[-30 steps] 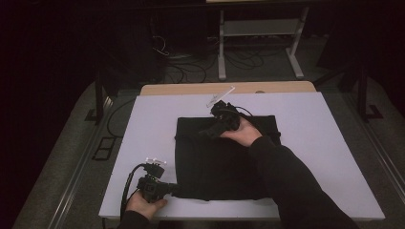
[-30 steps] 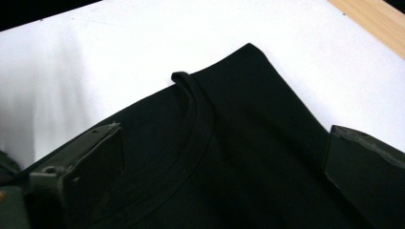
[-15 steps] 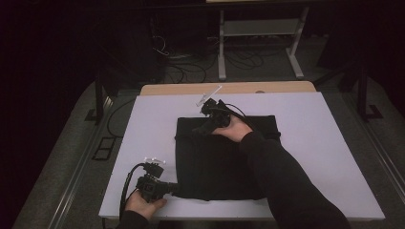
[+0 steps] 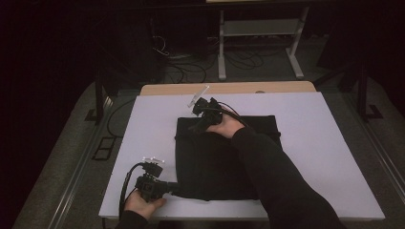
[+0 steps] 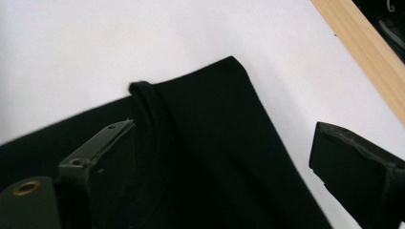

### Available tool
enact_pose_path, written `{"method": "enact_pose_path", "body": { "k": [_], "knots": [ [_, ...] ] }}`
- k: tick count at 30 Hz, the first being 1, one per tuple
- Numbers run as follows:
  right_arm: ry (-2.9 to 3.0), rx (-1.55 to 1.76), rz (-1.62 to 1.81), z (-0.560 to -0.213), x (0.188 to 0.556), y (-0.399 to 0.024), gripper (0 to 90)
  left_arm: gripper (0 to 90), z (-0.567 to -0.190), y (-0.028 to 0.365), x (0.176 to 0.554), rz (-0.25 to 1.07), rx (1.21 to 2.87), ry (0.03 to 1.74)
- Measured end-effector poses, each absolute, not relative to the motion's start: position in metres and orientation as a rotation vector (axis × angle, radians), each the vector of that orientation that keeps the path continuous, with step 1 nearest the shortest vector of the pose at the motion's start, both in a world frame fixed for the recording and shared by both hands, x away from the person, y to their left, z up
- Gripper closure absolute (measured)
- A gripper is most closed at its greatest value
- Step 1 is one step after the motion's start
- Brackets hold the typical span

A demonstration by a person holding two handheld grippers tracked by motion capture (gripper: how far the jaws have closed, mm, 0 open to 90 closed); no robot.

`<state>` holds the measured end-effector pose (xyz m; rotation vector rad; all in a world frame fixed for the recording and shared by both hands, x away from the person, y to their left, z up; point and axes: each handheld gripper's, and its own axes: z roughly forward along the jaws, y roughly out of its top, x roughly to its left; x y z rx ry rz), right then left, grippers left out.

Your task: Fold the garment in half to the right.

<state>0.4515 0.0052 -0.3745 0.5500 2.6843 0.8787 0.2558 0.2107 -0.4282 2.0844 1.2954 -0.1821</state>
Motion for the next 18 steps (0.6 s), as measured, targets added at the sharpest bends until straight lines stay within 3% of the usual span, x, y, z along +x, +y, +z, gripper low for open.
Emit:
{"method": "enact_pose_path", "body": {
  "k": [18],
  "knots": [
    [2.701, 0.488, 0.765, -0.380, 0.467, 0.028, 14.9, 85.2, -0.427, 0.212, 0.256, -0.190, 2.074, 1.288]
  ]
}}
